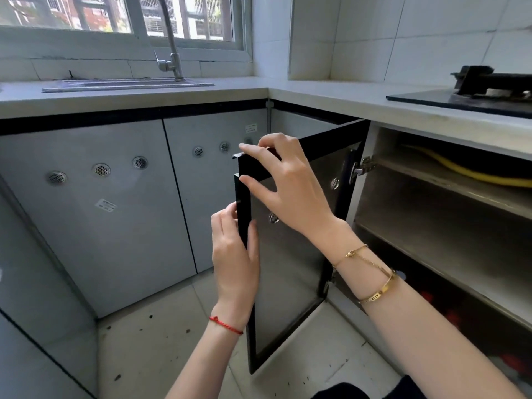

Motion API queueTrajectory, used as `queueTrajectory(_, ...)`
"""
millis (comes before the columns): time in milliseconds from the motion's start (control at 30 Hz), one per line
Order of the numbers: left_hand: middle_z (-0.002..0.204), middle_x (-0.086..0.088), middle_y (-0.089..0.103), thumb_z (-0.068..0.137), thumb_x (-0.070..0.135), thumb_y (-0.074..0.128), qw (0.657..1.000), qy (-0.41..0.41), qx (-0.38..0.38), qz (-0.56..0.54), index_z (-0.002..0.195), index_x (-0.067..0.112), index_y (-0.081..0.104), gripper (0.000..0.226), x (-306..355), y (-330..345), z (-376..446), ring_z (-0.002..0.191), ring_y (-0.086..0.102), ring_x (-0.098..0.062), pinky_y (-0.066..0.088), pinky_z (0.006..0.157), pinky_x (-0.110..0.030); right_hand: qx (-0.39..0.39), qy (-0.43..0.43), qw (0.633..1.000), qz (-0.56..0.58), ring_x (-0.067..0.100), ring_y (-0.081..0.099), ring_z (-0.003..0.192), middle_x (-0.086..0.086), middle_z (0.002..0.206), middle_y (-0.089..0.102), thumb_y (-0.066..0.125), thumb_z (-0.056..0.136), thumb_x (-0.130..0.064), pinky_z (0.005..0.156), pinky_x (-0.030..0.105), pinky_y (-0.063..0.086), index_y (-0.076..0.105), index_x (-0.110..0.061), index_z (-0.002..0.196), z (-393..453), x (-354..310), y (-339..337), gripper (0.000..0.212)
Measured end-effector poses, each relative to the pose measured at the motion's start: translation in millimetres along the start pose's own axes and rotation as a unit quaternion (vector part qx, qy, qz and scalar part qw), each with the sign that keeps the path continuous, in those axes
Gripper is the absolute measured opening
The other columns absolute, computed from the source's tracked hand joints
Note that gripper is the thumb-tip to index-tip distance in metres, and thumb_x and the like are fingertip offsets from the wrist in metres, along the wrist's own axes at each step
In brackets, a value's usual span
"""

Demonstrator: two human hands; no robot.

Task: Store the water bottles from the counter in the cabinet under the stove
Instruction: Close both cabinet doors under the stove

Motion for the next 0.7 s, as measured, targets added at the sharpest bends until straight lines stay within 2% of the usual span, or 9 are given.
queueTrajectory(67, 0.115, 0.004, 0.047, 0.099, 0.015, 0.05, 1.0, 0.016, -0.003, -0.022, 0.133, 0.009, 0.049, 0.034, 8.9, 0.6, -10.3, 0.094, 0.053, -0.009, 0.044, 0.084, -0.01, 0.011, -0.001, 1.0, -0.003, 0.024, 0.049, 0.111, 0.007, 0.115, 0.055, 0.063, 0.09, -0.04, 0.096, 0.038, 0.045, 0.062, -0.015, 0.126, -7.6, -1.2, -13.7, 0.044)
queueTrajectory(133, 0.116, 0.004, 0.047, 0.101, 0.015, 0.046, 0.998, 0.034, -0.024, -0.051, 0.136, 0.01, 0.048, 0.036, 17.9, 4.7, -20.9, 0.094, 0.054, -0.009, 0.043, 0.084, -0.009, 0.02, 0.002, 1.0, 0.003, 0.023, 0.049, 0.109, 0.007, 0.113, 0.055, 0.065, 0.088, -0.043, 0.096, 0.036, 0.044, 0.064, -0.016, 0.123, -17.5, -0.5, -30.3, 0.044)
queueTrajectory(267, 0.129, -0.002, 0.051, 0.1, 0.012, 0.044, 0.981, 0.073, -0.096, -0.15, 0.14, 0.007, 0.047, 0.04, 41.9, 21.3, -41.3, 0.114, 0.057, -0.018, 0.05, 0.096, -0.035, 0.03, 0.015, 0.999, -0.005, 0.022, 0.05, 0.109, 0.007, 0.111, 0.057, 0.07, 0.087, -0.039, 0.098, 0.031, 0.042, 0.067, -0.014, 0.117, -40.9, 3.9, -68.1, 0.039)
queueTrajectory(400, 0.142, -0.009, 0.047, 0.1, 0.013, 0.046, 0.945, 0.126, -0.192, -0.231, 0.143, 0.001, 0.041, 0.045, 67.7, 46.6, -61.0, 0.135, 0.046, -0.024, 0.042, 0.109, -0.046, 0.041, 0.017, 0.998, -0.045, 0.023, 0.053, 0.106, 0.01, 0.109, 0.06, 0.071, 0.087, -0.031, 0.095, 0.03, 0.043, 0.069, -0.009, 0.114, -64.3, 9.7, -106.6, 0.035)
queueTrajectory(567, 0.154, -0.005, 0.035, 0.096, 0.013, 0.055, 0.912, 0.18, -0.259, -0.26, 0.147, 0.001, 0.033, 0.057, 106.5, 73.3, -86.2, 0.146, 0.031, -0.018, 0.03, 0.118, -0.032, 0.054, 0.026, 0.993, -0.103, 0.025, 0.055, 0.106, 0.014, 0.107, 0.062, 0.068, 0.089, -0.031, 0.095, 0.03, 0.043, 0.07, -0.005, 0.108, -90.8, 27.3, -148.8, 0.033)
queueTrajectory(700, 0.157, -0.006, 0.031, 0.094, 0.014, 0.062, 0.89, 0.222, -0.295, -0.267, 0.148, 0.003, 0.032, 0.062, 136.7, 99.2, -104.0, 0.147, 0.029, -0.02, 0.029, 0.119, -0.035, 0.074, 0.038, 0.987, -0.141, 0.027, 0.056, 0.105, 0.015, 0.107, 0.064, 0.066, 0.09, -0.027, 0.096, 0.031, 0.043, 0.07, -0.002, 0.106, -113.8, 44.5, -184.9, 0.03)
Point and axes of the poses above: each hand's wrist, its own z-axis towards the middle knuckle, its own y-axis out of the palm, x = y × z, the point moved 9 cm from there along z, towards the middle knuckle
